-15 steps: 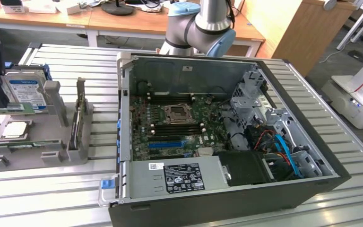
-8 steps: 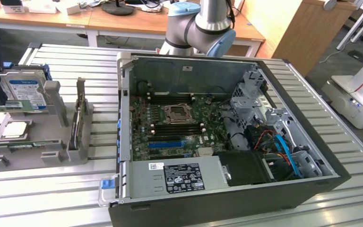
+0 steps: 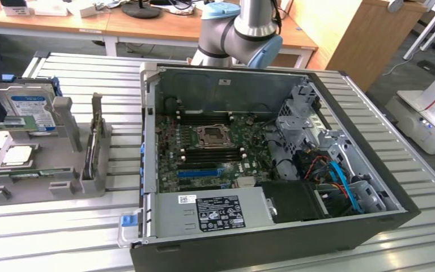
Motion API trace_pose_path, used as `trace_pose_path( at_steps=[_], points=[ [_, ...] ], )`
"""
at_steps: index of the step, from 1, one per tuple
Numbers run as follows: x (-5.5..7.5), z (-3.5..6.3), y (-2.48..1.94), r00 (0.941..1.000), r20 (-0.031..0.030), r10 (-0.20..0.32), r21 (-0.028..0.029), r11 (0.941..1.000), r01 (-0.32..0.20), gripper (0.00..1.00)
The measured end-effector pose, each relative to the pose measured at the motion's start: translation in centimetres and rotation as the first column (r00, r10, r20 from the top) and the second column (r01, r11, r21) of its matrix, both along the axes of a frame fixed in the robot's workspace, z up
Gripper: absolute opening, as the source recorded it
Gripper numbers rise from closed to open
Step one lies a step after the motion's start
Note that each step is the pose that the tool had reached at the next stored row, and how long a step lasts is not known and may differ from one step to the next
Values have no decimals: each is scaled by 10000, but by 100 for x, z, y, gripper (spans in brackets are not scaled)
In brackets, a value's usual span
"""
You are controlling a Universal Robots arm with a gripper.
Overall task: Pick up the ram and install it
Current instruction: 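Pick up the ram and move it above insertion slot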
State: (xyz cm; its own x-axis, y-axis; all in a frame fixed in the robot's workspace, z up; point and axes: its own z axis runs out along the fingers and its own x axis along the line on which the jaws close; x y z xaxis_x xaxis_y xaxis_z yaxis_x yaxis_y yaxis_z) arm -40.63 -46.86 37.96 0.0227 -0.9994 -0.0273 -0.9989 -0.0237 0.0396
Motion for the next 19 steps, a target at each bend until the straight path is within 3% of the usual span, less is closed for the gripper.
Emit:
trace_pose_path(
  at_steps=[19],
  points=[
    [2, 217, 0, 10000, 1, -3, 1, 10000, 3, 12]
  ],
)
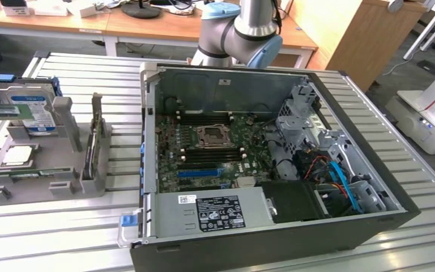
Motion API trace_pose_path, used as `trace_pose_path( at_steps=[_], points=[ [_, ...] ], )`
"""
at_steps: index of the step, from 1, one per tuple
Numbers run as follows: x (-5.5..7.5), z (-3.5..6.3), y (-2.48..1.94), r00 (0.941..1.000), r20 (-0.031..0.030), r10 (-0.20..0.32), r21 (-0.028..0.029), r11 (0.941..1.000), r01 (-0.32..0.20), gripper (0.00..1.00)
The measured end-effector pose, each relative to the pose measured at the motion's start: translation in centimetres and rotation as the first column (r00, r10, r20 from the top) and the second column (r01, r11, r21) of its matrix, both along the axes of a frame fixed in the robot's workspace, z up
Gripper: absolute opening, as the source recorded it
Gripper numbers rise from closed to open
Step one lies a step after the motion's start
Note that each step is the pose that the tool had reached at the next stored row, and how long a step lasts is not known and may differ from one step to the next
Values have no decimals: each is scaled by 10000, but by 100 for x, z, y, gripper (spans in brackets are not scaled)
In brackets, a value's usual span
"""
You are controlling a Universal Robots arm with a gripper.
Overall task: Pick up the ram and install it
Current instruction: 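Pick up the ram and move it above insertion slot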
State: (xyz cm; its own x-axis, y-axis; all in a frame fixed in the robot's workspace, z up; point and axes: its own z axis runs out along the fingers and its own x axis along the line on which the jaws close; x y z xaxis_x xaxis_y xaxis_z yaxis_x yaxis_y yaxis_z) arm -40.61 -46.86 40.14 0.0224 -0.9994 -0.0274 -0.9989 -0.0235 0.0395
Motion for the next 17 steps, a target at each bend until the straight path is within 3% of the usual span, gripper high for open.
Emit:
trace_pose_path(
  at_steps=[17],
  points=[
    [1, 190, 0, 10000, 0, 0, 0, 10000, 0, 12]
  ],
)
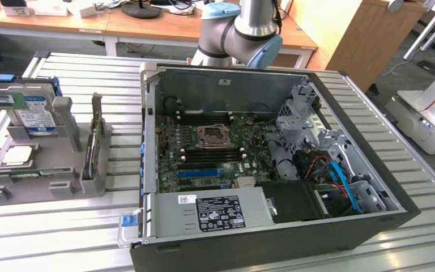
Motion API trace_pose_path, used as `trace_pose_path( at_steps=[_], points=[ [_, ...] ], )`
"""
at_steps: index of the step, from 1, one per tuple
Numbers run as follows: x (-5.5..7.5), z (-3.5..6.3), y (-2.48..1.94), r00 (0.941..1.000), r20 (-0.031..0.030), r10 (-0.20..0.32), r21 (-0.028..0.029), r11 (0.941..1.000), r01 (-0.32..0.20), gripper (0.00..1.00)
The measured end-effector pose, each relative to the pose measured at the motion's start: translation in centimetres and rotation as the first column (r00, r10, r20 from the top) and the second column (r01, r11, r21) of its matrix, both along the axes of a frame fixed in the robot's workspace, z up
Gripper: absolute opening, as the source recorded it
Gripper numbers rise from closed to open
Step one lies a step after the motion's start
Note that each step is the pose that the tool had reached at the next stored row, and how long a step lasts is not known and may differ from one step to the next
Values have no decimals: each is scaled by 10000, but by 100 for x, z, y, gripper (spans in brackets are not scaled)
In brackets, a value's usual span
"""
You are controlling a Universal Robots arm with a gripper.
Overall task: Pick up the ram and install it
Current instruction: 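Pick up the ram and move it above insertion slot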
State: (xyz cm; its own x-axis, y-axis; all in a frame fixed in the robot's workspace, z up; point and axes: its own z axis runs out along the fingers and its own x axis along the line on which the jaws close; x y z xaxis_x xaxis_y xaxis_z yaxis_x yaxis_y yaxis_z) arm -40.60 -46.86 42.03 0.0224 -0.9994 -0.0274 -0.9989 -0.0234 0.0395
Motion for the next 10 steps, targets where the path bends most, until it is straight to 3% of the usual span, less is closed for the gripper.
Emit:
trace_pose_path(
  at_steps=[10],
  points=[
    [56, 20, 0, 10000, -1, 1, -1, 10000, -1, 12]
  ],
)
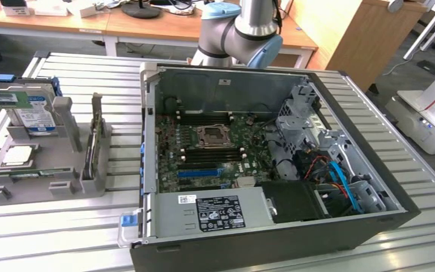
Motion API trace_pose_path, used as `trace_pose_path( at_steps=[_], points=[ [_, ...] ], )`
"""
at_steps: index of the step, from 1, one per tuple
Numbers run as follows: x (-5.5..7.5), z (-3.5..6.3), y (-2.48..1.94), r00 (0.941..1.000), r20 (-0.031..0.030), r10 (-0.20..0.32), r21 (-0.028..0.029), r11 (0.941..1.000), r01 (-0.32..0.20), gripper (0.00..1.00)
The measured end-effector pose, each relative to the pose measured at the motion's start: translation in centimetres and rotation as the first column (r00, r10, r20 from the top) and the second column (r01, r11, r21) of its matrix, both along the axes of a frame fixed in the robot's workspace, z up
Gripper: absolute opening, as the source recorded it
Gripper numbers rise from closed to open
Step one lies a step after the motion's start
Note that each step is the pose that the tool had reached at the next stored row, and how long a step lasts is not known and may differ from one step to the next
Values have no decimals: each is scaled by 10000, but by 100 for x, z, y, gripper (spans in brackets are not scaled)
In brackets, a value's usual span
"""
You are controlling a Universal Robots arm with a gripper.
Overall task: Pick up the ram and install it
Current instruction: 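Pick up the ram and move it above insertion slot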
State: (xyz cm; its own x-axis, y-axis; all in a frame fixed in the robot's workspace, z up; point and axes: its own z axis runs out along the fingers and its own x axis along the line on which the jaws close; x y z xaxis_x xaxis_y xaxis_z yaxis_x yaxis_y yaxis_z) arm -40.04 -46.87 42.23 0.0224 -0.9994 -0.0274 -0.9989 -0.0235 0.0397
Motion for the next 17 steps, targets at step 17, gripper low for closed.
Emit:
trace_pose_path(
  at_steps=[17],
  points=[
    [160, 0, -1, 10000, 1, -1, 0, 10000, 1, 12]
  ],
)
